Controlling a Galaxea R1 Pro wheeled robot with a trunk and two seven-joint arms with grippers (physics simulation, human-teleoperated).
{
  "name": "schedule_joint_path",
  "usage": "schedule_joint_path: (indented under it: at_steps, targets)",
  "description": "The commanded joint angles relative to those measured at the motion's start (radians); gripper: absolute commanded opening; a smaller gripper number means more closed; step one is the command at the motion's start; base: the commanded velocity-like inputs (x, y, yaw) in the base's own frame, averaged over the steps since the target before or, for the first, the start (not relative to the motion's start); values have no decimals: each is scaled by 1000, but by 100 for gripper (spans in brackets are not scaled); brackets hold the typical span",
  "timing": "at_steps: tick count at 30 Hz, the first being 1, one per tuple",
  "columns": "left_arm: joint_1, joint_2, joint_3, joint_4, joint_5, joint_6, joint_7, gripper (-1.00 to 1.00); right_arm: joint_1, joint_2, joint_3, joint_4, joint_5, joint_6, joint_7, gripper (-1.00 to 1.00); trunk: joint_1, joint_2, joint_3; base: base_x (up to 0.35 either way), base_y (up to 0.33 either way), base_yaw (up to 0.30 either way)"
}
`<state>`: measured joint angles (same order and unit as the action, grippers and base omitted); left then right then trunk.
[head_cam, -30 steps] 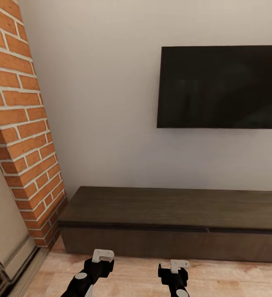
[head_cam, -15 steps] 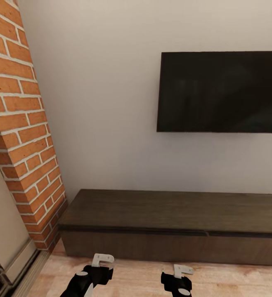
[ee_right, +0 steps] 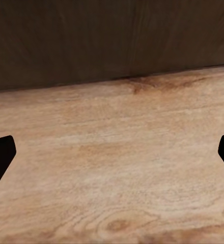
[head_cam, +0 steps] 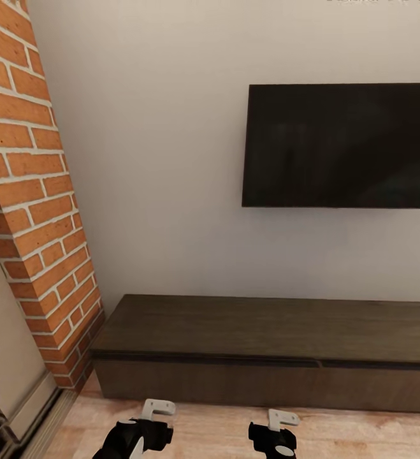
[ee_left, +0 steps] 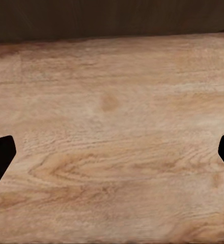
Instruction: Place each of the two pumpkins and all three candles from the living room inside a cabinet in the living room (use any cabinet), then make sure every cabinet is closed, and position the cauldron so it is next to a table in the living room.
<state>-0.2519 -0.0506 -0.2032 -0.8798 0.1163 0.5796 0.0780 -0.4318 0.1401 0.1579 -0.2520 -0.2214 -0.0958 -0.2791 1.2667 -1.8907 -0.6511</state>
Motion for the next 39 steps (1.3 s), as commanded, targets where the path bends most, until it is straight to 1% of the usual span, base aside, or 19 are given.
schedule_joint_path:
  at_steps: [1,2,6,8,9,11,17,33,39]
  targets:
    - [-1,0,-2,-1,15,15,8,100,-1,0,8,1,-11,-3,-5,100,-4,7,2,0,0,0]
    - [-1,0,-3,-2,24,31,8,100,-1,0,9,1,-10,-2,-4,100,-8,14,5,0,0,0]
    - [-2,-1,-2,-3,46,52,8,100,-1,0,9,1,-10,1,-4,100,-23,42,18,0,0,0]
    - [-2,0,-3,-6,63,60,8,100,-1,0,9,0,-10,2,-3,100,-31,56,24,0,0,0]
    - [-2,0,-5,-9,85,69,8,100,-1,0,13,0,-9,1,-3,100,-35,63,27,0,0,0]
    - [-2,0,-5,-9,91,75,8,100,-1,0,17,0,-8,-1,-3,100,-42,77,34,0,0,0]
    - [-1,1,-5,-10,95,79,9,100,-1,0,19,1,-6,-2,-3,100,-65,119,52,-100,0,0]
    - [-1,1,-5,-10,95,74,12,100,-1,0,19,1,-4,-2,-3,100,-127,231,102,-308,0,0]
    - [-1,1,-5,-10,95,74,12,100,-1,0,21,2,-3,-2,-3,100,-150,273,121,-64,0,0]
